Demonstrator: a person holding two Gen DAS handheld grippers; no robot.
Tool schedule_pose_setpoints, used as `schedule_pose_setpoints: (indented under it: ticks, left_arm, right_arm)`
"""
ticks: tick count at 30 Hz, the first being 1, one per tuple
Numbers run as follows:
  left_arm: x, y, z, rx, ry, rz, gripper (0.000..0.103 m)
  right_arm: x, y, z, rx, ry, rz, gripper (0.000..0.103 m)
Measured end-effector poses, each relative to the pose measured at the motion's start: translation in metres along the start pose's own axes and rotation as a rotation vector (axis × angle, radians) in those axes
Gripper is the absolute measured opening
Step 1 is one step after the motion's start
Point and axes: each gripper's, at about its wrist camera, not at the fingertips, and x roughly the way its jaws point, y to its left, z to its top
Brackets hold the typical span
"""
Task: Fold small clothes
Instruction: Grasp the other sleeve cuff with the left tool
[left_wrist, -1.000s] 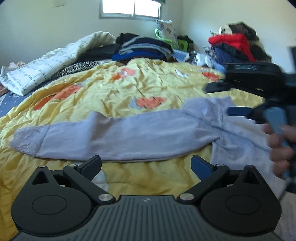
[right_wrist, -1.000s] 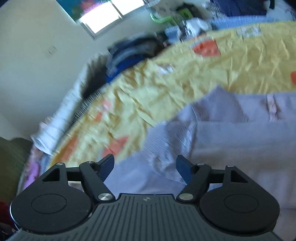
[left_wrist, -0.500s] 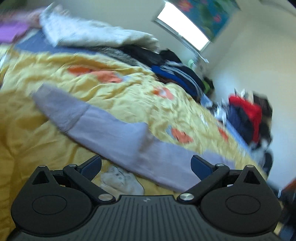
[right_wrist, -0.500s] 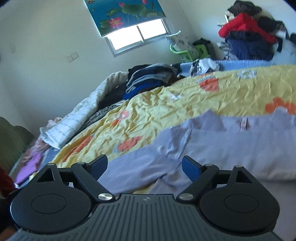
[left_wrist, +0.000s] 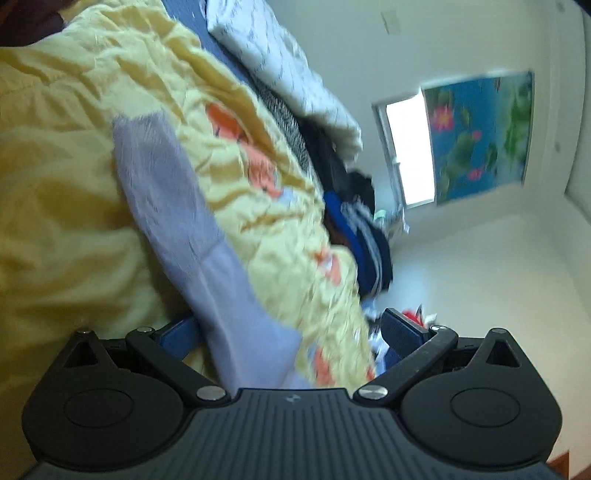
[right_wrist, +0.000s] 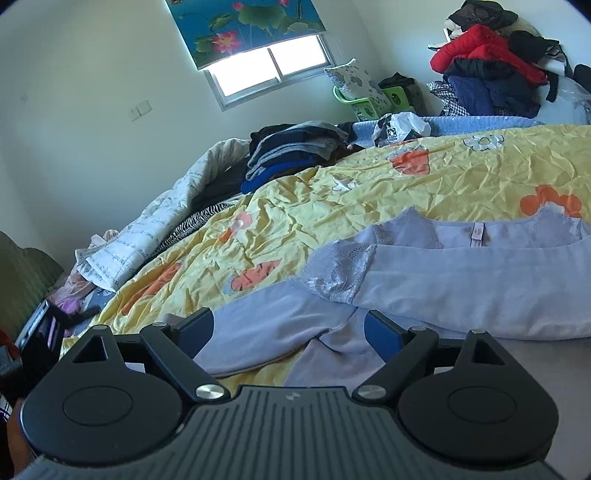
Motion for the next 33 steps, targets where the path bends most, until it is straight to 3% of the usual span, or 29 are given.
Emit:
schedule_pose_setpoints:
  ticks: [5, 6, 7, 9, 12, 17, 23, 27, 33]
  left_arm:
    - [0.016, -0.008, 0.010, 0.020, -0.066, 0.066, 0.102]
    - [0.020, -0.009, 0.012, 0.022, -0.069, 0.074, 0.096]
    - [0.022, -0.010, 0.012, 0.031, -0.064, 0.084, 0.088]
    - [0.033, -0.006, 0.014, 0.032, -0.006, 0.117, 0.030]
    - [0.041, 0.012, 0.011, -0.021, 0.043, 0.160, 0.006]
    - [0.032, -0.007, 0.000, 0.193, -0.019, 0.220, 0.004]
    - [0.026, -0.061, -0.021, 0.488, -0.043, 0.217, 0.004]
    - [0.030, -0.100, -0.051, 0.688, -0.024, 0.185, 0.004]
    - [0.053, -0.141, -0.101, 0.881, 0.049, 0.135, 0.004]
  right_arm:
    - [-0.004, 0.003, -0.006, -0.052, -0.003, -0.042, 0.090]
    - [-0.005, 0.003, -0.007, -0.053, -0.001, -0.046, 0.090]
    - [-0.007, 0.001, -0.009, -0.049, 0.001, -0.046, 0.090]
    - [-0.010, -0.003, -0.011, -0.034, 0.002, -0.049, 0.090]
    - [-0.013, -0.009, -0.013, -0.021, 0.008, -0.063, 0.090]
    - [-0.019, -0.016, -0.017, -0.010, 0.009, -0.074, 0.091]
    - [-0.022, -0.027, -0.023, -0.047, 0.023, -0.149, 0.091]
    - [-0.026, -0.041, -0.028, -0.059, 0.021, -0.230, 0.092]
    - [-0.034, -0.071, -0.030, 0.004, 0.015, -0.278, 0.092]
